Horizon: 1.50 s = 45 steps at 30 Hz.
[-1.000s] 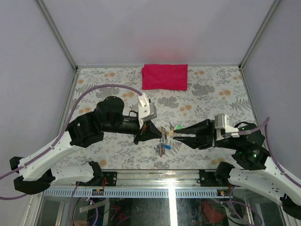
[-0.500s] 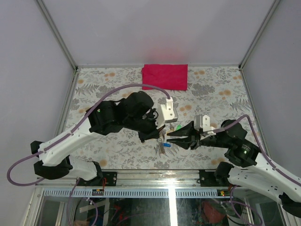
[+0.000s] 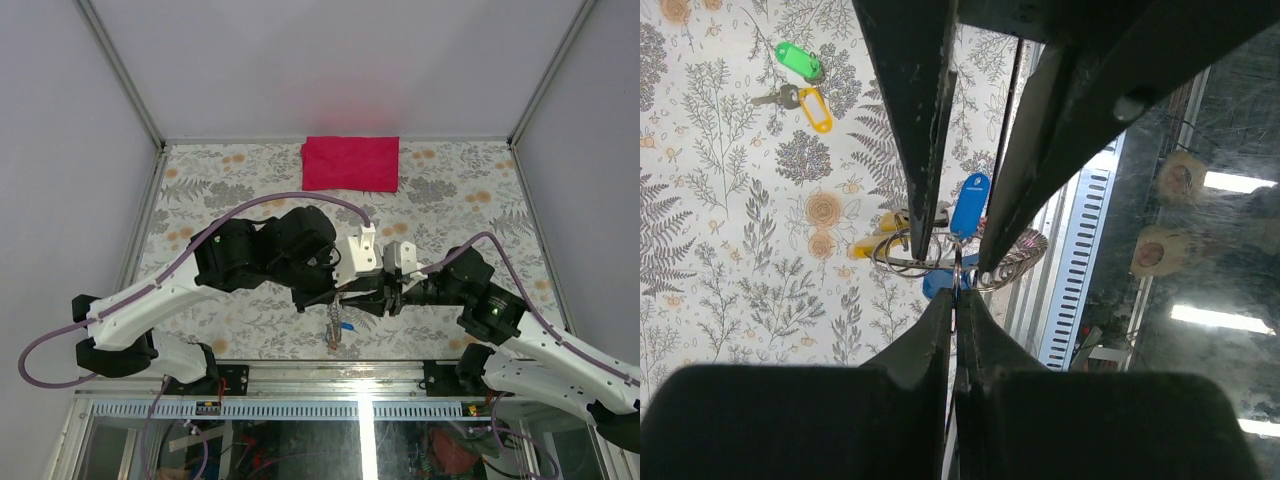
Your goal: Put the keys on the keyring
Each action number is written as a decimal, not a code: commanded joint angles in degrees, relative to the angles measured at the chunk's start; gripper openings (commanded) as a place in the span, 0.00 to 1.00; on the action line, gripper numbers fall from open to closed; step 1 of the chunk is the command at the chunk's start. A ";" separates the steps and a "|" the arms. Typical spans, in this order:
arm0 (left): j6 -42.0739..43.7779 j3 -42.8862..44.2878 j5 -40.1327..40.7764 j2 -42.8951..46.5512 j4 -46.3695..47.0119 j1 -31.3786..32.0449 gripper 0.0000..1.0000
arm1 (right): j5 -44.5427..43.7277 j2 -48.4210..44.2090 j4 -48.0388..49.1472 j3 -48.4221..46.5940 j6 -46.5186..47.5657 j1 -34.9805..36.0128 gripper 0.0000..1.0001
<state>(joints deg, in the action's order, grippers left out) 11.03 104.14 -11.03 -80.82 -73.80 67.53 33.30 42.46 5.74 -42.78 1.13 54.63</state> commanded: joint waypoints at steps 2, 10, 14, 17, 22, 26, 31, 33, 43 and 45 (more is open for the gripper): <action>0.54 1.84 0.84 0.93 0.62 0.76 0.00 | 3.13 1.40 5.25 -1.41 0.28 -0.14 0.33; 0.54 1.67 0.79 1.35 1.24 1.07 0.00 | 4.54 3.25 5.22 -1.78 0.04 -0.14 0.25; 0.29 0.81 0.70 1.90 1.69 1.18 0.00 | 4.63 3.42 5.50 -1.93 -0.44 -0.08 0.13; 0.14 0.13 0.65 2.15 2.16 1.13 0.00 | 4.75 3.39 5.86 -2.02 -0.86 -0.13 0.09; 0.10 -0.64 0.86 2.97 3.13 1.21 0.04 | 4.63 2.71 4.49 -3.19 -1.13 -0.09 0.00; -0.23 -2.92 0.51 5.39 6.31 1.21 0.17 | 4.60 1.32 3.46 -4.00 -1.32 -0.13 0.00; -0.82 -7.33 -0.74 10.26 13.29 1.28 0.23 | 4.75 -0.12 3.70 -4.57 -2.20 -0.14 0.00; -1.19 -9.54 -1.42 12.59 16.71 1.30 0.24 | 4.82 -0.44 4.26 -4.59 -2.75 -0.11 0.00; -2.07 -20.03 -3.75 21.52 31.51 1.30 0.31 | 6.61 -1.19 7.36 -5.17 -5.31 -0.08 0.00; -2.02 -20.65 -4.35 22.02 32.22 1.28 0.32 | 6.97 -1.21 7.46 -5.44 -5.43 -0.13 0.00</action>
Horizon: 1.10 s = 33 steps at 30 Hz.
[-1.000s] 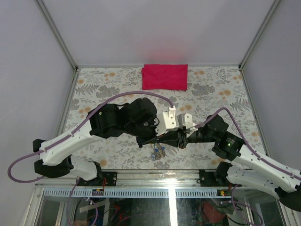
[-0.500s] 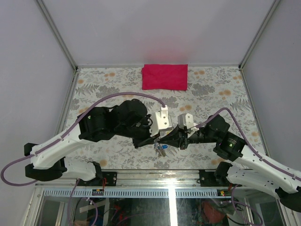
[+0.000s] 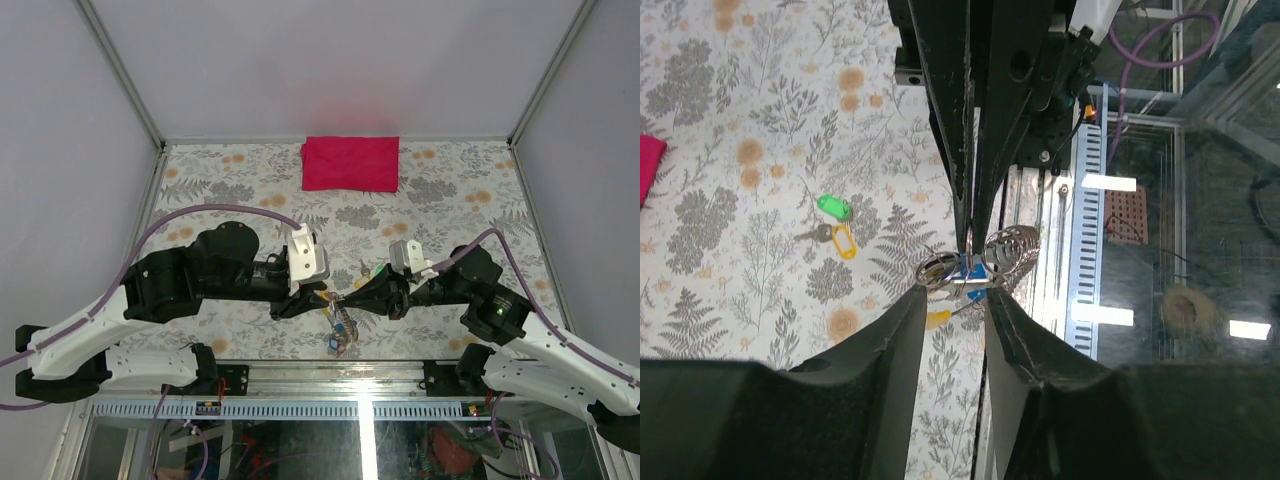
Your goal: Put the keys on the keyring
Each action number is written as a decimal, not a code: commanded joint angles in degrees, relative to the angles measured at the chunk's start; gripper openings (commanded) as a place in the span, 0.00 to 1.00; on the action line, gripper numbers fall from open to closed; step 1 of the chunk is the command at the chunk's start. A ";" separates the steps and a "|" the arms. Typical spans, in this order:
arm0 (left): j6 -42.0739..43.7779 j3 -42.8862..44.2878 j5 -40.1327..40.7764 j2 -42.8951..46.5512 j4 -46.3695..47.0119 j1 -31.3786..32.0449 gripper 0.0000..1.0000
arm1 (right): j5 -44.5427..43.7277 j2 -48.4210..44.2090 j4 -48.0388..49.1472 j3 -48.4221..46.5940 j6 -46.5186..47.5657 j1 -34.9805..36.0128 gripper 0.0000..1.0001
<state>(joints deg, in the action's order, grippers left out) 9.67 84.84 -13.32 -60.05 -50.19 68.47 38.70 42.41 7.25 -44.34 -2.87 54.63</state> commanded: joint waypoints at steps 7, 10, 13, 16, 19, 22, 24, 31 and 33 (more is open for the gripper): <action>-0.27 -1.76 -4.25 0.73 8.75 0.27 0.32 | 2.01 -1.35 6.90 -4.25 -2.08 -0.09 0.00; -0.18 -2.02 -4.31 0.47 8.72 0.30 0.32 | 2.00 -1.61 6.93 -4.35 -2.13 -0.14 0.00; -0.09 -2.21 -4.49 0.48 8.64 0.33 0.32 | 1.74 -2.18 6.74 -4.39 -2.13 -0.08 0.00; 0.04 -2.18 -4.70 0.44 8.67 0.33 0.32 | 1.41 -2.61 6.69 -4.48 -2.22 -0.11 0.00; 0.08 -1.89 -5.00 0.21 8.39 0.30 0.32 | 1.29 -2.79 6.59 -4.74 -2.36 -0.13 0.00; 0.22 -1.84 -5.47 -0.04 8.15 0.31 0.32 | 1.21 -2.92 6.47 -5.04 -2.22 -0.08 0.00; 0.18 -1.78 -5.74 -0.32 8.18 0.34 0.31 | 1.15 -2.90 6.47 -5.24 -2.22 -0.14 0.00; 0.40 -1.75 -6.24 -0.60 8.12 0.33 0.15 | 0.73 -3.06 6.40 -5.19 -2.22 -0.14 0.00; 0.35 -1.62 -6.21 -0.47 8.08 0.35 0.06 | 0.47 -3.24 6.39 -5.30 -2.22 -0.14 0.00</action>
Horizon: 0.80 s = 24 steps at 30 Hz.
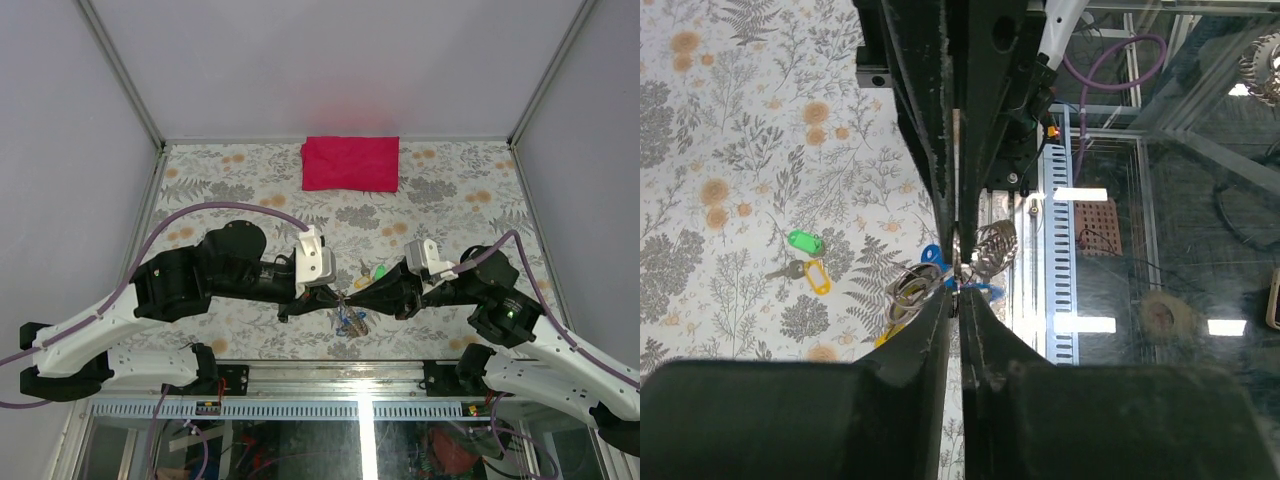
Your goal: Put the keys on the keyring
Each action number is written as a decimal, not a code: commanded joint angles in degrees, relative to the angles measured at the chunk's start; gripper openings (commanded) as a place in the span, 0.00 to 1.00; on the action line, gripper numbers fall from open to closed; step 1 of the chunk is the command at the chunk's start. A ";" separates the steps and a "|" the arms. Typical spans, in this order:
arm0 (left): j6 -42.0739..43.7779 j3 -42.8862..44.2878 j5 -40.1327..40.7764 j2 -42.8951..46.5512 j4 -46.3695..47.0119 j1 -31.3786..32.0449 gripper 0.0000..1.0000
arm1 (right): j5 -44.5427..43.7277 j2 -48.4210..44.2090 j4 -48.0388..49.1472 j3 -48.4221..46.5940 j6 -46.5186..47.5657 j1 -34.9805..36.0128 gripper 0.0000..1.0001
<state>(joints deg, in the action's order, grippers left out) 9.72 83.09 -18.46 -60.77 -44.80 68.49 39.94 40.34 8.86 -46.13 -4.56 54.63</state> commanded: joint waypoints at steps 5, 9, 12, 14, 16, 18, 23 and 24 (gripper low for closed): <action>0.39 0.36 -0.58 0.60 2.79 0.33 0.00 | -1.58 -1.69 5.16 -3.32 -0.87 -0.11 0.00; 0.11 -0.43 -0.13 1.22 3.94 0.31 0.00 | -2.22 -2.48 7.96 -2.24 -2.42 -0.09 0.00; -0.31 -1.64 -0.02 2.02 5.26 0.33 0.00 | -2.39 -2.99 9.98 -1.61 -3.77 -0.08 0.00; -0.73 -2.54 -0.15 2.53 6.18 0.31 0.00 | -2.66 -3.35 11.21 -1.26 -4.40 -0.14 0.00; -1.19 -3.51 -0.22 3.11 7.27 0.29 0.00 | -2.71 -3.64 12.43 -0.92 -5.16 -0.08 0.00; -1.71 -4.46 -0.35 3.73 8.32 0.31 0.00 | -3.07 -3.85 13.82 -0.45 -5.96 -0.09 0.00; -2.84 -6.69 -0.46 4.39 10.66 0.29 0.00 | -3.84 -4.22 18.31 0.97 -8.60 -0.10 0.00; -3.11 -7.08 -0.46 4.43 11.14 0.26 0.00 | -4.04 -4.27 19.44 1.30 -9.19 -0.06 0.00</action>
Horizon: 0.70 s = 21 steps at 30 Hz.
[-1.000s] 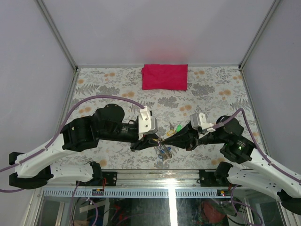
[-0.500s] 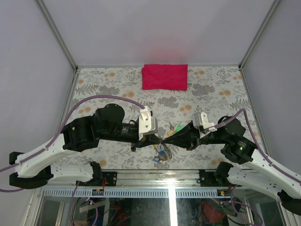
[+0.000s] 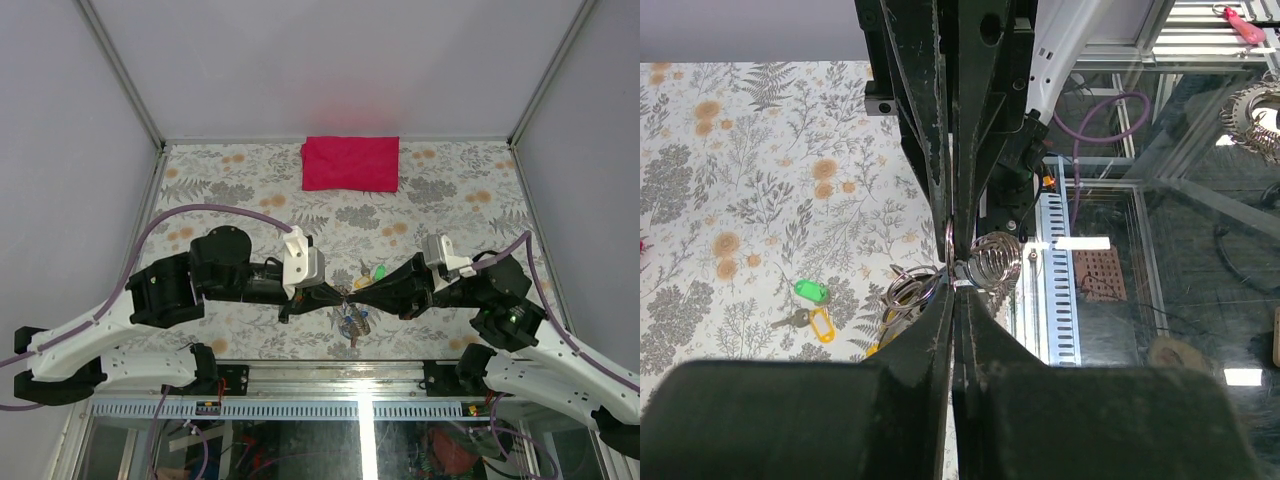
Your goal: Put the keys on the keyring
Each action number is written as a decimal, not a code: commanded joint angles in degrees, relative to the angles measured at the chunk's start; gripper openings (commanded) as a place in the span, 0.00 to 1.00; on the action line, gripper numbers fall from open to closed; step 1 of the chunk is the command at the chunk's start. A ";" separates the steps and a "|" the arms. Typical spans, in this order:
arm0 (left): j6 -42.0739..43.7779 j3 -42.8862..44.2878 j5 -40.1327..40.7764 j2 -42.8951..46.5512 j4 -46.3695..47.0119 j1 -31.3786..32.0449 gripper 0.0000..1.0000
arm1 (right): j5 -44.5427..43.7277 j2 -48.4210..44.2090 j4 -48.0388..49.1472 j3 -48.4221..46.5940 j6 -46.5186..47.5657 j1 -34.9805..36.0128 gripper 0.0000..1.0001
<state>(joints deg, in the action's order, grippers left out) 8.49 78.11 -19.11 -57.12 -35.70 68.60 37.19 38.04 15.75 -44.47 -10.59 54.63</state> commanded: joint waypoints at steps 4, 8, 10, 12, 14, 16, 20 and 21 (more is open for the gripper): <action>-2.80 -4.06 -0.27 1.39 4.40 0.26 0.00 | -2.15 -2.10 16.96 1.22 -5.50 -0.14 0.00; -3.26 -5.25 0.10 1.81 6.21 0.19 0.00 | -2.62 -2.29 19.52 2.00 -6.72 -0.12 0.00; -3.53 -5.82 0.33 2.05 6.95 0.21 0.00 | -2.93 -2.49 20.20 2.19 -6.98 -0.12 0.00; -3.89 -6.42 0.52 2.33 7.72 0.14 0.00 | -3.44 -2.64 20.62 2.34 -7.14 -0.12 0.00; -4.30 -7.15 0.81 2.76 8.55 0.22 0.00 | -4.23 -3.02 21.31 2.72 -7.39 -0.13 0.00; -4.89 -8.12 1.01 3.28 9.94 0.21 0.00 | -4.91 -3.27 22.45 3.21 -7.99 -0.11 0.00; -6.15 -10.29 1.14 4.02 12.74 0.21 0.02 | -6.29 -3.38 25.52 4.45 -9.47 -0.14 0.00; -6.43 -10.75 1.22 4.10 13.35 0.22 0.02 | -6.60 -3.38 26.27 4.74 -9.83 -0.14 0.00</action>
<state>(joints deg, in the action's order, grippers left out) 4.12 70.00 -19.03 -53.34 -24.10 68.60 33.95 36.47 28.12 -38.83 -18.20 54.63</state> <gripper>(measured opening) 0.016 0.011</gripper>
